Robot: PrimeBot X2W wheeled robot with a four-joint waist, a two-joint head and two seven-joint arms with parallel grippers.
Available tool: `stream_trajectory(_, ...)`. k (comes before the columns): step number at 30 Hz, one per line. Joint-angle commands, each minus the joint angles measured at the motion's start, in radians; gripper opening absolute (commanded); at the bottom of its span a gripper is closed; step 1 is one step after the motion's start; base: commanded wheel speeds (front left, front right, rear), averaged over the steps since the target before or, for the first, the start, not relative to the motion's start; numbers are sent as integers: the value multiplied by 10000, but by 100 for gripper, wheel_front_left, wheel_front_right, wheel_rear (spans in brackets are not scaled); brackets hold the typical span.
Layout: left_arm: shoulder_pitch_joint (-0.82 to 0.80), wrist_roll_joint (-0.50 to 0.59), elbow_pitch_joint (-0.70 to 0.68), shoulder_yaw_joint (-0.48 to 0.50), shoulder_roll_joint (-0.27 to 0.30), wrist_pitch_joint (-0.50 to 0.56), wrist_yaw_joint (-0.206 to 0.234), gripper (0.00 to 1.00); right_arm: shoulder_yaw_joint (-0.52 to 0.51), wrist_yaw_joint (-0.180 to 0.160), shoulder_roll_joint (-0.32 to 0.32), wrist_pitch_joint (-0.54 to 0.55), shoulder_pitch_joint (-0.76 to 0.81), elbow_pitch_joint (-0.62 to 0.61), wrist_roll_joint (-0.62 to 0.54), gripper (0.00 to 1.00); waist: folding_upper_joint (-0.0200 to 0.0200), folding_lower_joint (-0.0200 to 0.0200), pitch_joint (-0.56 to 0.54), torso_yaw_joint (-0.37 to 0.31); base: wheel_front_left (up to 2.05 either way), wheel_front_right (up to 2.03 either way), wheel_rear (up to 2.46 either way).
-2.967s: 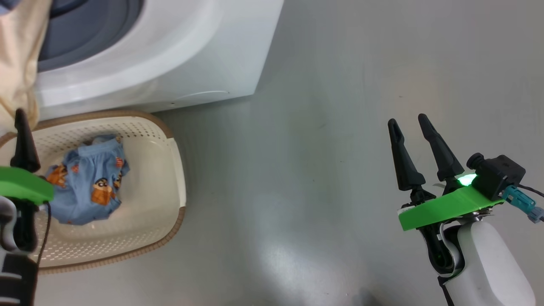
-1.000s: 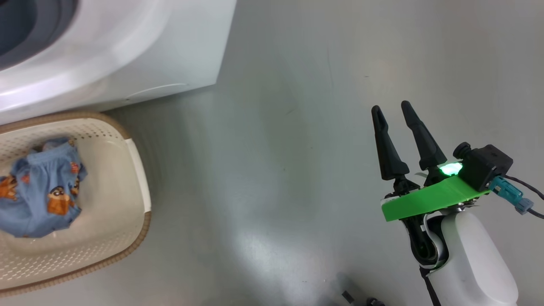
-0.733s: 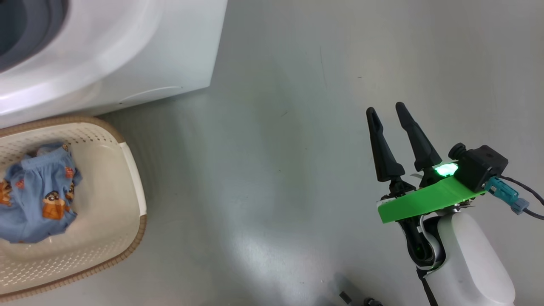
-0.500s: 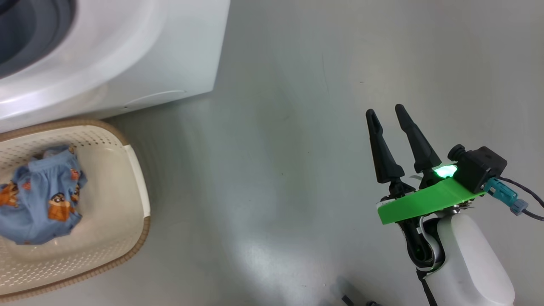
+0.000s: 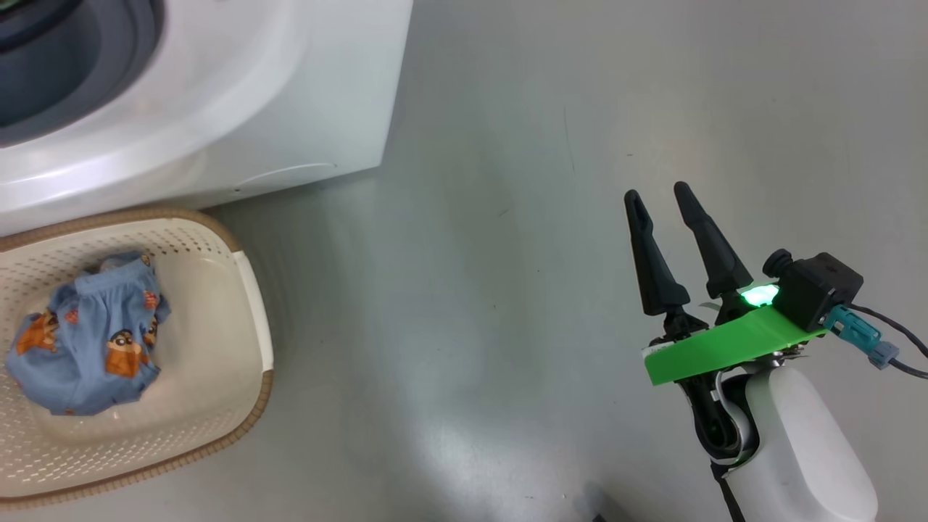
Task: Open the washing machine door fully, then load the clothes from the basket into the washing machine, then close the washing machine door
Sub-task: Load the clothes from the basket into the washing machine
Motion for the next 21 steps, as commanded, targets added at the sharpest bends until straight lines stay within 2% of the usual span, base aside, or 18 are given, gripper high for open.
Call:
stream_trajectory(1,88,-137,-214,43,424,-101,-15,100,132,16,43,-74,289,-179,3,100,0,0,-38,32,0,0,0)
stream_trajectory(9,1172,-862,-914,-204,224,-318,-15,100,-44,16,-29,-74,453,-169,-173,100,0,0,-404,319,0,0,0)
stream_trajectory(15,2355,-1072,-2253,455,39,-326,-15,100,-131,16,-237,-74,609,-132,-217,100,0,0,-830,634,0,0,0)
stream_trajectory(21,3554,-703,-3206,1275,-336,-327,-15,100,-216,16,-491,-74,843,-54,-212,100,0,0,-1355,942,0,0,0)
